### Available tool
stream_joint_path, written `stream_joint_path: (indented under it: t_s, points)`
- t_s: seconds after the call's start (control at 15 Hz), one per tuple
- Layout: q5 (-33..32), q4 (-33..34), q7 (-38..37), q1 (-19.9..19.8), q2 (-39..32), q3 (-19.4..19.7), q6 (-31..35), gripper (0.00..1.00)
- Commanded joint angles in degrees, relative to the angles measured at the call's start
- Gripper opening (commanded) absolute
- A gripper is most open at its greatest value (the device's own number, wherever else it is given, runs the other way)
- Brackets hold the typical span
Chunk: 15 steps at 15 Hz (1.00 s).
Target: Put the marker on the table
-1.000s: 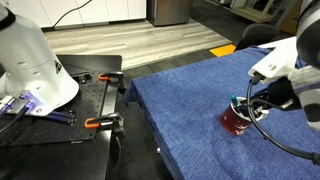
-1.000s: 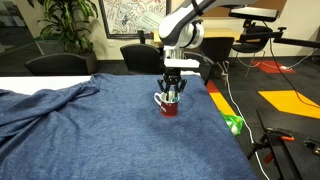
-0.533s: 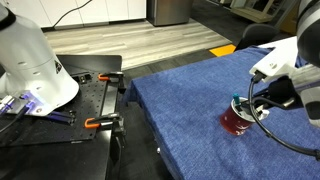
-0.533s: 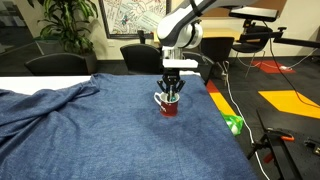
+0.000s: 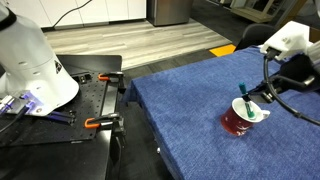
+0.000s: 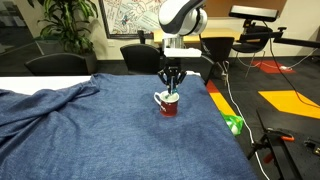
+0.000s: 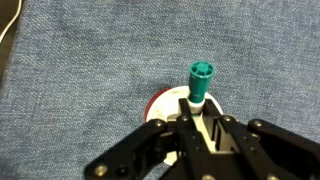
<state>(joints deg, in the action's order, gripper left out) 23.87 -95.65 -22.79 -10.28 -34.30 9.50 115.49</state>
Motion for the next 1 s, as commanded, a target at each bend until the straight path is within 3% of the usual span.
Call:
stream_joint_path:
  t_s: [0.0, 0.2, 0.6, 0.93]
  points:
    - [-3.68, -7.74, -1.22, 2.51, 9.26, 0.09, 0.33, 0.05]
    - [-7.33, -11.90, -0.92, 5.12, 14.80, -0.35, 1.79, 0.05]
    - [-15.87, -14.25, 2.04, 9.76, 19.24, -3.38, 4.87, 0.05]
    - [-21.90, -15.02, 2.40, 12.72, 18.68, -6.12, 14.81, 0.05]
